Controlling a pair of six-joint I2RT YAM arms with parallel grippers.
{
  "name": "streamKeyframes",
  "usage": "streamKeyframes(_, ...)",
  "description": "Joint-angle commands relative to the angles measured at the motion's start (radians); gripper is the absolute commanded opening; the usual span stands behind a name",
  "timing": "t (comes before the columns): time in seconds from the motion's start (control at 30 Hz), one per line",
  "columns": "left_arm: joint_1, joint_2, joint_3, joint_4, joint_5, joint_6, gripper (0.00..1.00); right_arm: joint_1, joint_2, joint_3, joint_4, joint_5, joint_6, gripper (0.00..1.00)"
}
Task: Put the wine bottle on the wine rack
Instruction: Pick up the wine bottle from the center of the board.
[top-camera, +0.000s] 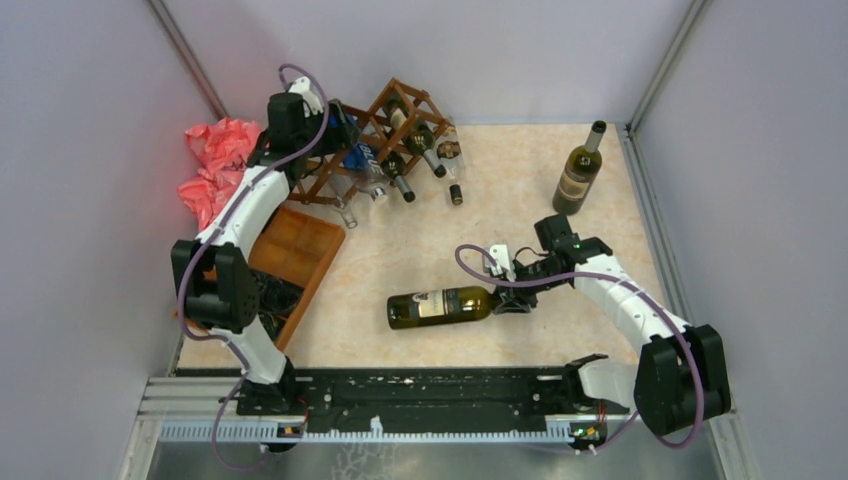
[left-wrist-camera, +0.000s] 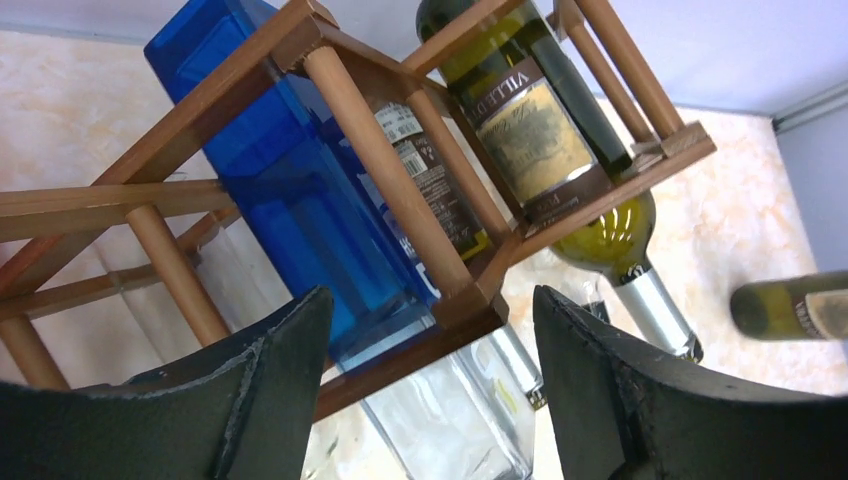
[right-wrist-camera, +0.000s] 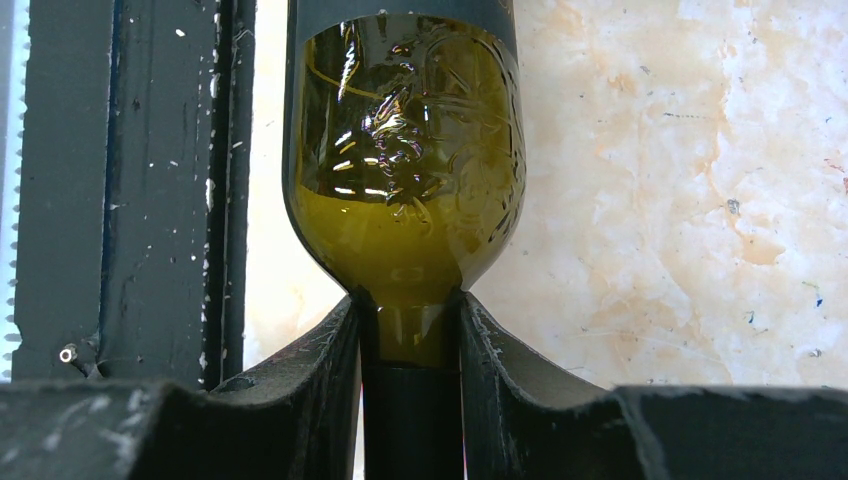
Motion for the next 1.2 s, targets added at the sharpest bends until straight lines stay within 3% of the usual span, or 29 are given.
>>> streamKeyframes(0.0, 0.010, 0.032, 0.047, 0.072, -0.024, -0.117, 0.78, -0.006, -0.038, 0.065, 0.032, -0.148, -0.015, 0.00)
streamKeyframes(0.13, 0.012, 0.076, 0.066, 0.081, -0.018, -0.180, 0.76, -0.007, -0.036, 0.065, 0.031, -0.150, -0.018, 0.00)
streamKeyframes(0.27, 0.013, 0.124, 0.108, 0.066, 0.000, -0.205, 0.67, -0.006, -0.036, 0.065, 0.031, -0.150, -0.018, 0.00)
streamKeyframes(0.47, 0.016, 0.150, 0.131, 0.097, 0.143, -0.229, 0.37, -0.007, -0.037, 0.065, 0.030, -0.150, -0.018, 0.00)
streamKeyframes(0.6, 0.015, 0.150, 0.127, 0.113, 0.226, -0.270, 0.28, -0.007, -0.039, 0.065, 0.031, -0.148, -0.015, 0.00)
streamKeyframes(1.17, 0.000, 0.056, -0.079, 0.288, 0.331, -0.467, 0.26, -0.006, -0.052, 0.066, 0.042, -0.142, -0.003, 0.00)
